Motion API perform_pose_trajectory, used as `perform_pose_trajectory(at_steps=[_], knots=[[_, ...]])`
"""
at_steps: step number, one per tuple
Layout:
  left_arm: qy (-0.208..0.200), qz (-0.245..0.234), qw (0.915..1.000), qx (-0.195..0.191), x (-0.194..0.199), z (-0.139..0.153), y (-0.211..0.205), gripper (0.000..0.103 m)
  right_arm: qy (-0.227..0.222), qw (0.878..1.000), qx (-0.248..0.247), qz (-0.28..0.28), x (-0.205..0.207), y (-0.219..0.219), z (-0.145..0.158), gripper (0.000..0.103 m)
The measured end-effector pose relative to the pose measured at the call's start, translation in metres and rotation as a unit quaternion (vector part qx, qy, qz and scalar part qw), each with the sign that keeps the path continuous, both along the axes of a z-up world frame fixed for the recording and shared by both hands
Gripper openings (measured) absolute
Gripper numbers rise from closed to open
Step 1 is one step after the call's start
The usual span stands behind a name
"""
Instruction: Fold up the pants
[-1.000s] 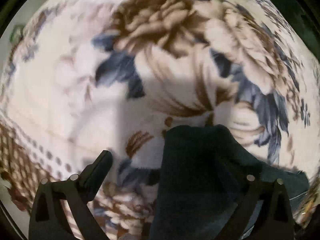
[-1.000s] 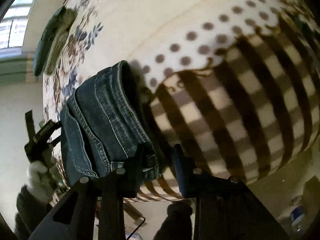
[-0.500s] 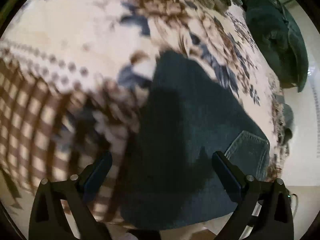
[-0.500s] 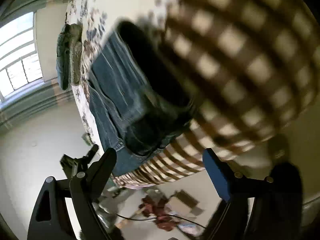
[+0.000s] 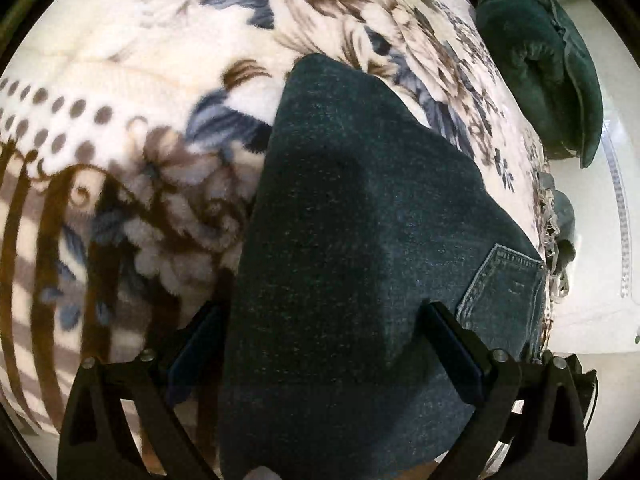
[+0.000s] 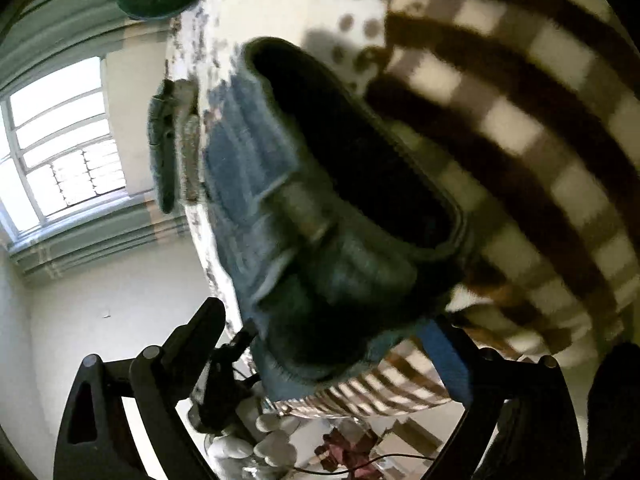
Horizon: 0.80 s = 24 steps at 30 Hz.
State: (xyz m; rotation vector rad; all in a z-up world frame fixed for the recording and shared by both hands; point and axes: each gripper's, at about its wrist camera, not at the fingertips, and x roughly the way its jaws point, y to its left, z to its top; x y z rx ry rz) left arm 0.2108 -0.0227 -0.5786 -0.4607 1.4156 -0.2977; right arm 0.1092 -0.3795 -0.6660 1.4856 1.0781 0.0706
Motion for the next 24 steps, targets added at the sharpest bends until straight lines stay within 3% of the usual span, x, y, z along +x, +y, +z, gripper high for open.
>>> perform_pose_trajectory(at_steps=[4, 6, 8, 12, 14, 17, 20, 22, 24], knots=[[0.001, -0.008, 1.0000, 0.003, 0.000, 0.001, -0.001, 0.102, -0.019, 1.000, -0.001, -0.012, -0.003, -0.001, 0.015, 0.097], [0.002, -0.012, 0.9999, 0.004, 0.001, 0.000, -0.002, 0.102, 0.026, 1.000, -0.011, 0.007, -0.009, -0.004, 0.000, 0.097], [0.003, -0.015, 0.9999, 0.006, 0.001, 0.000, -0.003, 0.102, 0.041, 0.999, 0.004, 0.002, -0.007, -0.002, -0.023, 0.097], [0.000, -0.015, 0.9999, 0.003, 0.002, -0.001, -0.002, 0.102, -0.005, 1.000, -0.003, -0.008, 0.004, 0.000, -0.004, 0.097], [-0.001, -0.014, 0.9999, -0.001, 0.001, -0.002, -0.001, 0.102, -0.015, 1.000, -0.022, 0.007, 0.009, 0.008, 0.003, 0.097], [-0.003, -0.012, 0.9999, -0.002, 0.001, -0.003, -0.001, 0.102, -0.008, 1.000, -0.008, -0.004, 0.009, 0.008, -0.007, 0.095], [-0.003, -0.009, 0.9999, -0.011, 0.002, -0.003, 0.001, 0.102, -0.035, 0.999, -0.006, -0.014, 0.011, 0.011, 0.008, 0.095], [-0.004, -0.009, 0.9999, -0.013, 0.002, -0.005, 0.003, 0.102, -0.012, 1.000, -0.022, 0.009, 0.018, 0.018, 0.001, 0.094], [-0.003, -0.012, 0.9998, -0.013, 0.002, -0.006, 0.003, 0.102, 0.013, 1.000, 0.002, 0.012, 0.025, 0.024, -0.022, 0.094]])
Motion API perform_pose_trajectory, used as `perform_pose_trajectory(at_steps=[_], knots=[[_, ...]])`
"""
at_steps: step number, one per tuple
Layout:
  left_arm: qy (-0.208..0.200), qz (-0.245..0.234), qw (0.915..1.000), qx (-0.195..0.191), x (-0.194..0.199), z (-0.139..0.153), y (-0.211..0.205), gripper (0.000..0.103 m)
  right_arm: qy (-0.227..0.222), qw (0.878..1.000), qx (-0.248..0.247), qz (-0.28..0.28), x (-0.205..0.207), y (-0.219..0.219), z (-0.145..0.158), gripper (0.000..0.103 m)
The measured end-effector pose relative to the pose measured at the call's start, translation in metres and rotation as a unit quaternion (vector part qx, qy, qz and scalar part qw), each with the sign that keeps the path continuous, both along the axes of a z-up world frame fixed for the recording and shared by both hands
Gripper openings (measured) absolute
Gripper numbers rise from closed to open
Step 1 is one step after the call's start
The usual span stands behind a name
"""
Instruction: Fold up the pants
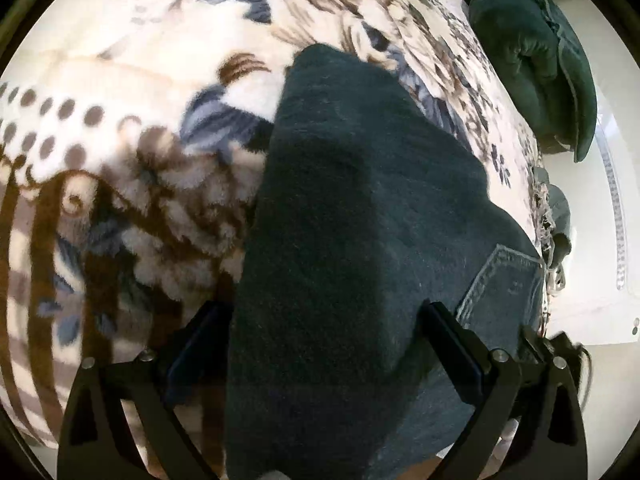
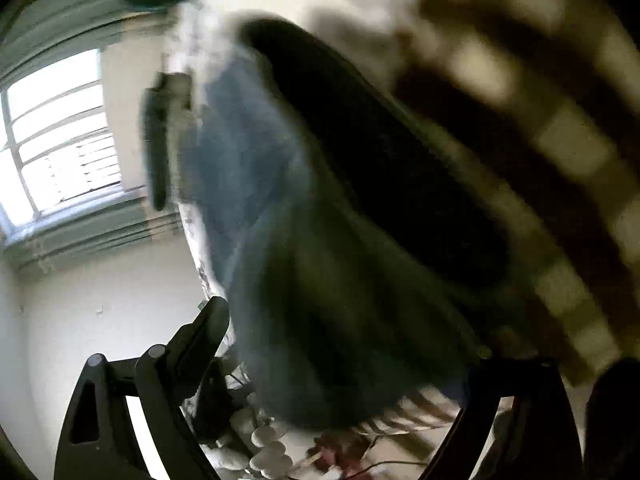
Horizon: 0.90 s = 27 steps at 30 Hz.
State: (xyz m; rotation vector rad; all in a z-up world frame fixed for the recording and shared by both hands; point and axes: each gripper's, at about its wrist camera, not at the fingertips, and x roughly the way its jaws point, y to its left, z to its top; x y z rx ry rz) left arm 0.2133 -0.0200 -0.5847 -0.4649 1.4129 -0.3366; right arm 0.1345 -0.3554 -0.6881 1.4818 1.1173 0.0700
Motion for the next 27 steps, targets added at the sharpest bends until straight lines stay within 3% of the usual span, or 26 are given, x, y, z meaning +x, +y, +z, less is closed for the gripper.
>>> perform_pose_trajectory(at_steps=[5, 6, 7, 8, 9, 10, 12, 15, 22, 26, 27], knots=[[-0.004, 0.003, 0.9999, -0.016, 0.001, 0.000, 0.005, 0.101, -0.010, 1.000, -0.004, -0.003, 0.019, 0.006, 0.005, 0.094], [-0.008, 0.003, 0.9998, -0.019, 0.000, 0.001, 0.006, 0.095, -0.016, 1.000, -0.014, 0.000, 0.019, 0.009, 0.009, 0.086], [-0.017, 0.002, 0.9997, -0.020, -0.002, 0.004, 0.007, 0.088, -0.018, 1.000, -0.025, 0.003, 0.019, 0.012, 0.012, 0.068], [-0.026, -0.001, 0.9994, -0.023, -0.004, 0.007, 0.008, 0.055, -0.023, 0.999, -0.038, 0.005, 0.016, 0.014, 0.015, 0.062], [-0.028, 0.000, 0.9994, -0.018, -0.004, 0.010, 0.008, 0.044, -0.025, 0.999, -0.043, 0.006, 0.015, 0.017, 0.017, 0.054], [-0.030, 0.001, 0.9994, -0.019, -0.005, 0.014, 0.009, 0.040, -0.026, 0.999, -0.048, 0.007, 0.013, 0.019, 0.020, 0.048], [-0.040, 0.006, 0.9987, -0.032, -0.009, 0.022, 0.012, 0.025, -0.030, 0.998, -0.056, 0.006, 0.010, 0.020, 0.030, 0.043], [-0.054, 0.002, 0.9983, -0.023, -0.014, 0.039, 0.007, 0.018, -0.034, 0.996, -0.077, 0.015, 0.014, 0.032, 0.050, 0.040], [-0.075, 0.011, 0.9967, -0.026, -0.018, 0.098, 0.007, 0.017, -0.050, 0.994, -0.092, 0.039, 0.033, 0.035, 0.101, 0.038], [-0.089, 0.021, 0.9953, -0.030, -0.002, 0.143, 0.007, 0.017, -0.070, 0.992, -0.097, 0.051, 0.047, 0.029, 0.144, 0.038], [-0.092, 0.023, 0.9949, -0.032, 0.002, 0.152, 0.008, 0.017, -0.076, 0.991, -0.098, 0.051, 0.059, 0.017, 0.167, 0.038]])
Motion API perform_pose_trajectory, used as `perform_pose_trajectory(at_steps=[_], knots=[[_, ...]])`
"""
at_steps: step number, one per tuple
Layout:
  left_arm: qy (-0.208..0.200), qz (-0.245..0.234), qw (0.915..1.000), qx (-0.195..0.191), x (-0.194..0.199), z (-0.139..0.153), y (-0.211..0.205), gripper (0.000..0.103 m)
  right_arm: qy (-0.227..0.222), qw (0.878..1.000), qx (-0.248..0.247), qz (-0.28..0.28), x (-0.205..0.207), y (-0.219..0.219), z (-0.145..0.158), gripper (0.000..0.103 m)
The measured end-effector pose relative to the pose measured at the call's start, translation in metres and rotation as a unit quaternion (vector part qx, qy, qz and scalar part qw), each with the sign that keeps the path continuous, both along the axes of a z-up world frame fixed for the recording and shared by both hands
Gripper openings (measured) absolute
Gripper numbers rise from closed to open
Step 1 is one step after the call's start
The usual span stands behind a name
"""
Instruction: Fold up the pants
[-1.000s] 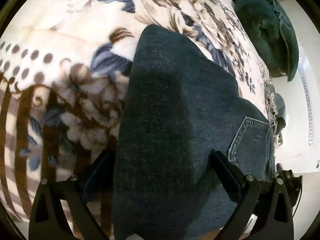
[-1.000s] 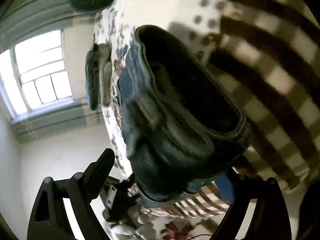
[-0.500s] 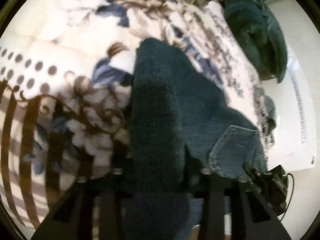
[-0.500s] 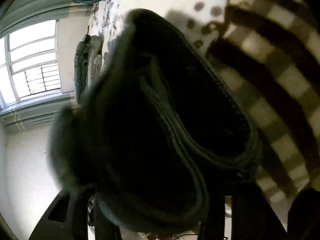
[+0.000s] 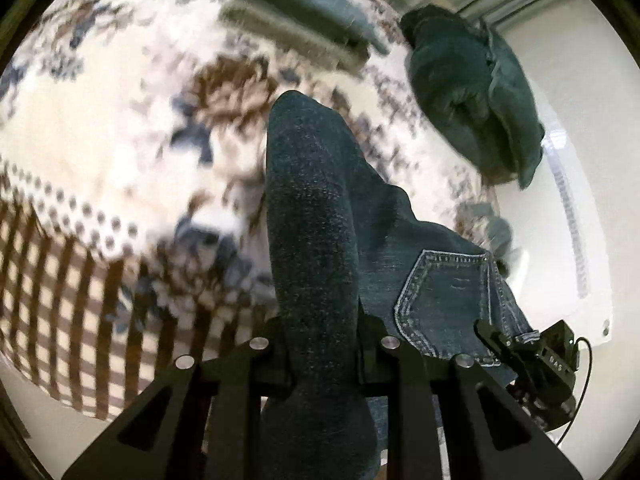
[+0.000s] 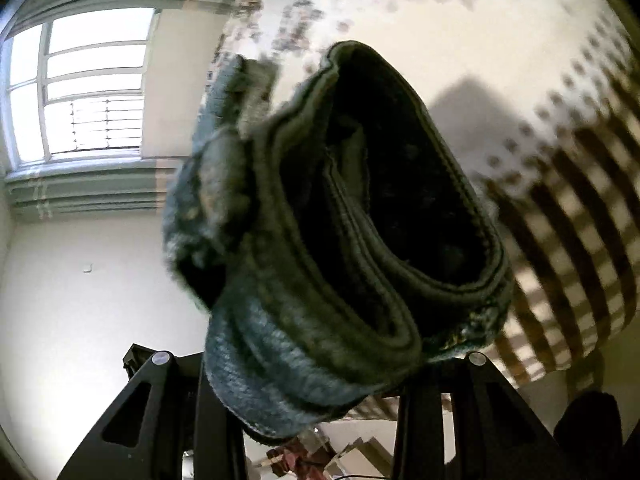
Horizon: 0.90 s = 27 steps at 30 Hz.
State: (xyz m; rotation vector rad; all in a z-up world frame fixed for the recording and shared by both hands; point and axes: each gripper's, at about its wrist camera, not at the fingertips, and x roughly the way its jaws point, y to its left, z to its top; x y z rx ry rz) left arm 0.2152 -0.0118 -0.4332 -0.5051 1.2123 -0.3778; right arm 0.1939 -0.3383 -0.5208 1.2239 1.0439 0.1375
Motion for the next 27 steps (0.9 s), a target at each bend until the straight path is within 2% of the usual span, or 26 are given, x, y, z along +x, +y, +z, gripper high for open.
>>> perform_pose_trajectory(at_steps=[2, 6, 10, 14, 16, 17, 18, 19, 22, 24, 27], knots=[[-0.015, 0.002, 0.9999, 0.000, 0.020, 0.028, 0.001, 0.017, -0.012, 1.000, 0.000, 0.001, 0.012, -0.010, 0.020, 0.038], [-0.041, -0.001, 0.9992, 0.001, 0.078, 0.072, 0.004, 0.017, -0.038, 0.999, -0.006, -0.002, 0.079, -0.003, 0.068, 0.037], [-0.068, -0.002, 0.9976, -0.008, 0.166, 0.106, 0.016, 0.017, -0.065, 0.998, -0.013, -0.011, 0.154, 0.006, 0.102, 0.037], [-0.087, -0.004, 0.9960, -0.018, 0.273, 0.120, 0.037, 0.017, -0.087, 0.996, -0.017, -0.022, 0.263, 0.024, 0.122, 0.037], [-0.091, -0.003, 0.9957, -0.017, 0.322, 0.116, 0.044, 0.017, -0.093, 0.995, -0.020, -0.023, 0.310, 0.036, 0.121, 0.037], [-0.090, -0.001, 0.9958, -0.018, 0.356, 0.109, 0.049, 0.017, -0.096, 0.995, -0.020, -0.022, 0.343, 0.041, 0.117, 0.037], [-0.089, -0.001, 0.9958, -0.017, 0.372, 0.104, 0.050, 0.017, -0.099, 0.995, -0.021, -0.023, 0.384, 0.043, 0.113, 0.037], [-0.087, 0.002, 0.9961, -0.015, 0.402, 0.094, 0.055, 0.017, -0.100, 0.995, -0.020, -0.022, 0.409, 0.049, 0.107, 0.037], [-0.081, 0.003, 0.9967, -0.002, 0.457, 0.063, 0.065, 0.018, -0.097, 0.995, -0.015, -0.012, 0.481, 0.069, 0.077, 0.037], [-0.073, 0.004, 0.9973, 0.007, 0.477, 0.044, 0.070, 0.018, -0.088, 0.996, -0.009, -0.010, 0.525, 0.077, 0.053, 0.037], [-0.048, 0.006, 0.9986, 0.022, 0.508, 0.009, 0.083, 0.018, -0.066, 0.998, -0.008, -0.001, 0.567, 0.091, 0.013, 0.037]])
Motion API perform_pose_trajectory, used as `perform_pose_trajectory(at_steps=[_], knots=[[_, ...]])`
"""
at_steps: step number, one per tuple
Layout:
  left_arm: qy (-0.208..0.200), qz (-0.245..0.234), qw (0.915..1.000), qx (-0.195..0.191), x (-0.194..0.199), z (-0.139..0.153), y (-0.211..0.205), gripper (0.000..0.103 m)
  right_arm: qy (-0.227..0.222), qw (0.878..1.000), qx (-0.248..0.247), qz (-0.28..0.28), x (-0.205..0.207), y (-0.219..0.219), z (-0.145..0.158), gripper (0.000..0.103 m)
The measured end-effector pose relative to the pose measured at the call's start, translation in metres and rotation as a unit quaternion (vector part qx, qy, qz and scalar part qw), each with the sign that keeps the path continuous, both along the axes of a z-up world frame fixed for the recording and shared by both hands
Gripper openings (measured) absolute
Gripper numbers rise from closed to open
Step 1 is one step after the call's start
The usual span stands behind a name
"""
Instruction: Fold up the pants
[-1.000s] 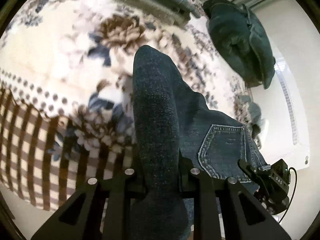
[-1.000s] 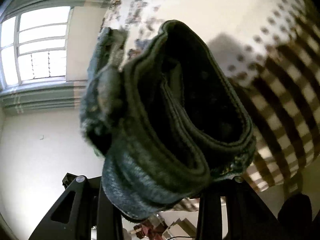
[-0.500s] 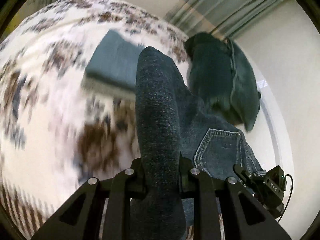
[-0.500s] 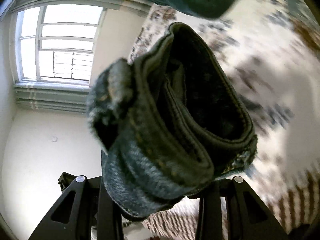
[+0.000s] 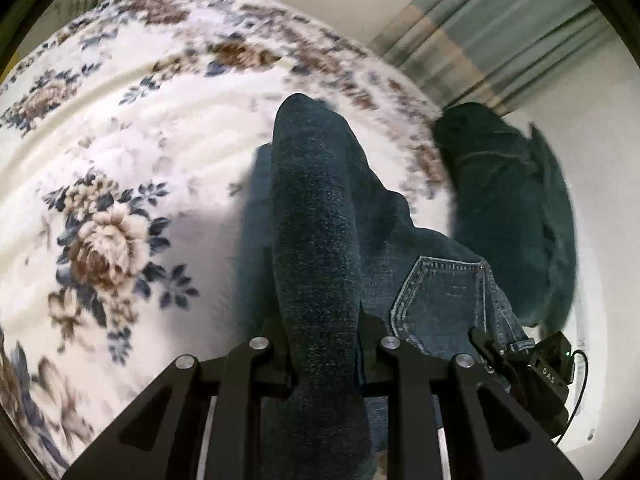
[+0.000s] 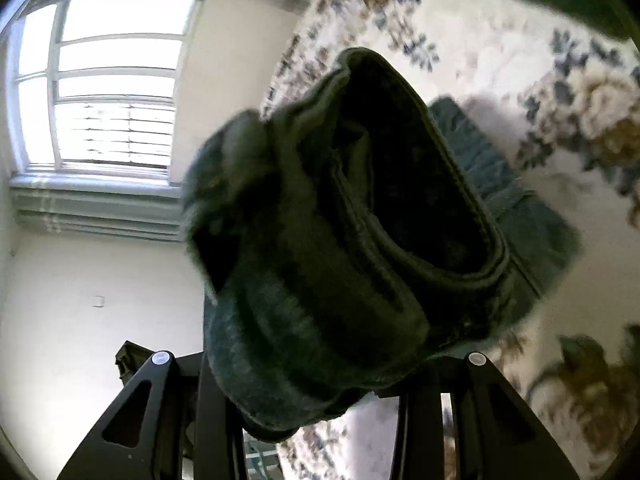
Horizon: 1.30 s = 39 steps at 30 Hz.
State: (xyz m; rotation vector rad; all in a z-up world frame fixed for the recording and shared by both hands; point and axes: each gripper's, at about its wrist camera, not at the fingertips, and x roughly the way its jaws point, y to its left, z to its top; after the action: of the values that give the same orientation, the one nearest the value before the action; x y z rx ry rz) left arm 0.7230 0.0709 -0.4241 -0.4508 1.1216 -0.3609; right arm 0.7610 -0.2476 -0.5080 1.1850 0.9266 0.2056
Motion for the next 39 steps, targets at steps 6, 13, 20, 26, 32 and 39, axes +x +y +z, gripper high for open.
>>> perform_pose_trajectory(at_steps=[6, 13, 20, 26, 32, 39], knots=[[0.031, 0.001, 0.9995, -0.005, 0.004, -0.020, 0.008, 0.028, 0.046, 0.998, -0.013, 0.028, 0.012, 0.005, -0.035, 0.049], [0.021, 0.018, 0.9951, 0.095, -0.024, 0.020, -0.007, 0.061, 0.103, 0.987, -0.111, 0.055, -0.030, -0.002, -0.007, 0.065], [-0.031, 0.029, 0.9772, 0.208, -0.073, 0.078, -0.028, 0.093, 0.092, 0.942, -0.318, 0.054, -0.073, 0.019, 0.100, 0.100], [-0.072, 0.034, 0.9665, 0.244, -0.126, 0.138, -0.046, 0.094, 0.062, 0.872, -0.483, 0.046, -0.123, 0.048, 0.201, 0.103], [-0.116, 0.054, 0.9577, 0.258, -0.194, 0.206, -0.057, 0.094, 0.013, 0.852, -0.523, 0.031, -0.201, 0.057, 0.303, 0.103], [-0.157, 0.075, 0.9505, 0.257, -0.289, 0.274, -0.063, 0.094, -0.045, 0.842, -0.537, 0.023, -0.300, 0.065, 0.396, 0.103]])
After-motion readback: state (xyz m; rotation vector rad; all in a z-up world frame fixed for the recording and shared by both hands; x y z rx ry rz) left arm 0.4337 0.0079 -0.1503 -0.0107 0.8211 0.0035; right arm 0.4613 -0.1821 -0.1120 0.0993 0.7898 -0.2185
